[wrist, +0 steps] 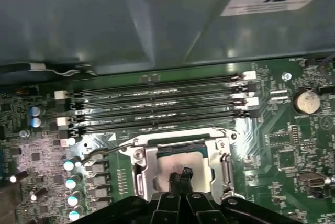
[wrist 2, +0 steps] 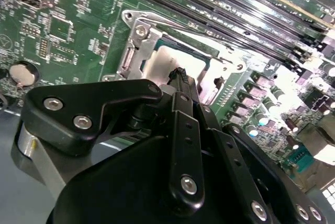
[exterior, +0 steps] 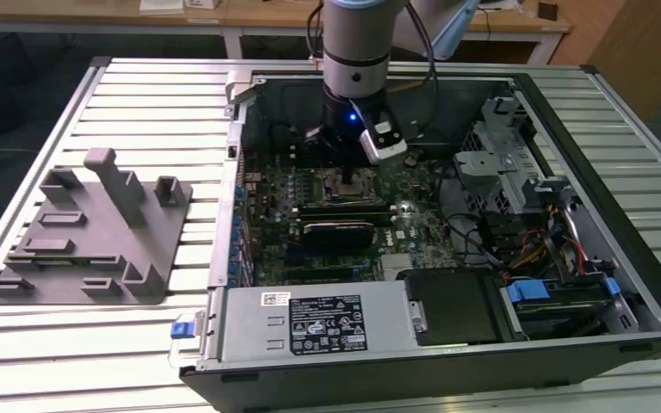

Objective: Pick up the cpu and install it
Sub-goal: 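Close the cpu cover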

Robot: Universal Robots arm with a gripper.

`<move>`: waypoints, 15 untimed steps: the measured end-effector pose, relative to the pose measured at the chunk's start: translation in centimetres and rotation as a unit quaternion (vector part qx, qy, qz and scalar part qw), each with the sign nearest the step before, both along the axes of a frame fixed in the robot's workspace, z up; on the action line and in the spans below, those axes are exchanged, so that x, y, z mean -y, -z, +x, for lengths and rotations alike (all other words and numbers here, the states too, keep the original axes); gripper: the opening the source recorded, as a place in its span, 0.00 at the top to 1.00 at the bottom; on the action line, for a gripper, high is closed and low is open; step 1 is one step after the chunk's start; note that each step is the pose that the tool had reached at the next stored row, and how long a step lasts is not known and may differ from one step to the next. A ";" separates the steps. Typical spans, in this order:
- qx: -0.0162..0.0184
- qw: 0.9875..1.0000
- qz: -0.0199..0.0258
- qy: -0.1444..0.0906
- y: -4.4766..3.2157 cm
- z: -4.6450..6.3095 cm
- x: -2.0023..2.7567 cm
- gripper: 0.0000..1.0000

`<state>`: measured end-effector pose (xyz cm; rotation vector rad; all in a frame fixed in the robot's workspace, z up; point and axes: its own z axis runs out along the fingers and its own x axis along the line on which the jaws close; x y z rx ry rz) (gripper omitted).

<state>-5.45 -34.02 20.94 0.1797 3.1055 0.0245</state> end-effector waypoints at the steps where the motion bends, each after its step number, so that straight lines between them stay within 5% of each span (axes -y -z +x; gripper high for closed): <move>1: 0.000 1.000 0.000 0.000 0.03 -0.1 0.00 0.89; 15: 0.000 1.000 0.000 0.000 0.51 -1.4 0.01 0.89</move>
